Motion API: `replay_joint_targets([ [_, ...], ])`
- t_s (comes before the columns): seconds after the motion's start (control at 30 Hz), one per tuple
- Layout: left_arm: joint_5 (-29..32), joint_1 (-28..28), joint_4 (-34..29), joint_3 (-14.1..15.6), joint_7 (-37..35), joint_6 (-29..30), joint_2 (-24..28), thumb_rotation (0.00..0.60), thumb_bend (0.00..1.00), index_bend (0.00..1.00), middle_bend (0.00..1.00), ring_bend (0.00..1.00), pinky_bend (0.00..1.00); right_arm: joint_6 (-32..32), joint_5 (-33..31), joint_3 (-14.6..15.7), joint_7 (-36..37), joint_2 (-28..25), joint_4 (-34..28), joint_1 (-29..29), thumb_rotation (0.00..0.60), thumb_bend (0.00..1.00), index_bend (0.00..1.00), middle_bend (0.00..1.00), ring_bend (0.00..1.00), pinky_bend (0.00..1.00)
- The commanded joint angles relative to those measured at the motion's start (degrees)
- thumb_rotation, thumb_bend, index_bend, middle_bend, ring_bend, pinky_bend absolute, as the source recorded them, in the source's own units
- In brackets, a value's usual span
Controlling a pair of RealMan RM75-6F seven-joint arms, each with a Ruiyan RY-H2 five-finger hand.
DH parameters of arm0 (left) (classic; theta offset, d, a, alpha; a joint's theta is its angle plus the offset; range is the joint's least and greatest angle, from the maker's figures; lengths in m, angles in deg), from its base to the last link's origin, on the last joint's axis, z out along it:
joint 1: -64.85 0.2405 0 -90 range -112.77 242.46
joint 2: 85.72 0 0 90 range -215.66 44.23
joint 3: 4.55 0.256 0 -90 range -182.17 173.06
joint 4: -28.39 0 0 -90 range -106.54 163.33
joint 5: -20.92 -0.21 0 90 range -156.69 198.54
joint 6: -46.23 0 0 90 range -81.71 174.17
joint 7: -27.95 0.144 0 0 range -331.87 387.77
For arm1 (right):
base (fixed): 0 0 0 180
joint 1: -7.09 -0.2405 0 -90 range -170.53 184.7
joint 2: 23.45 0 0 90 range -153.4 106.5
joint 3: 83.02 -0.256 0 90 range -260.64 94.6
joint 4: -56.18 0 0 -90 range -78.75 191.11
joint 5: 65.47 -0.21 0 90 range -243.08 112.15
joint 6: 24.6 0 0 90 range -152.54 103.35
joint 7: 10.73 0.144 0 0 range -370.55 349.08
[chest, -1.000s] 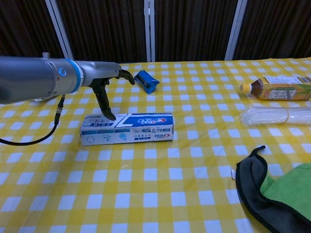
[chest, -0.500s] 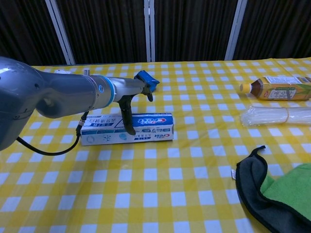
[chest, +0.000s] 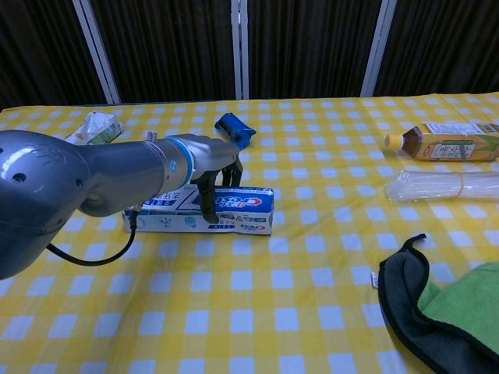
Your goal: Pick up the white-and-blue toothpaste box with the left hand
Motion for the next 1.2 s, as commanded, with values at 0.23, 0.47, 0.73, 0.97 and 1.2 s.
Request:
replay_joint_targets([
  [0.23, -8.0, 1.23, -2.14, 2.26, -1.24, 4.17, 0.6, 0.6, 0.57, 0.64, 0.42, 0.43, 0.52, 0.64, 0.21, -0.1, 0.31, -0.25, -0.33, 0.29, 0.6, 0.11, 0.0, 0.0, 0.0, 0.0],
  [0.47, -13.54, 1.87, -4.81, 2.86, -1.19, 6.78, 3.65, 0.6, 0.57, 0.64, 0.42, 0.43, 0.52, 0.9, 0.45, -0.04, 0.23, -0.4, -0.7, 0.43, 0.6, 0.11, 0.0, 0.0, 0.0, 0.0],
  [0.73, -18.92, 3.07, -9.09, -0.64, -5.6, 9.58, 7.52, 0.6, 0.57, 0.64, 0.42, 0.43, 0.52, 1.34, 1.18, 0.2, -0.06, -0.44, -1.05, 0.54, 0.6, 0.11, 0.0, 0.0, 0.0, 0.0],
  [0.97, -29.99, 6.01, -7.03, -3.28, -18.72, 13.62, 5.5, 0.6, 0.57, 0.61, 0.4, 0.43, 0.5, 1.8, 1.42, 0.19, -0.14, -0.46, -1.26, 0.68, 0.6, 0.11, 0.0, 0.0, 0.0, 0.0],
  [1.2, -43.26, 8.65, 0.07, -3.34, -32.89, 19.08, 1.49, 0.6, 0.57, 0.55, 0.35, 0.4, 0.47, 1.89, 1.59, 0.27, -0.51, -0.41, -1.4, 0.69, 0.6, 0.11, 0.0, 0.0, 0.0, 0.0],
])
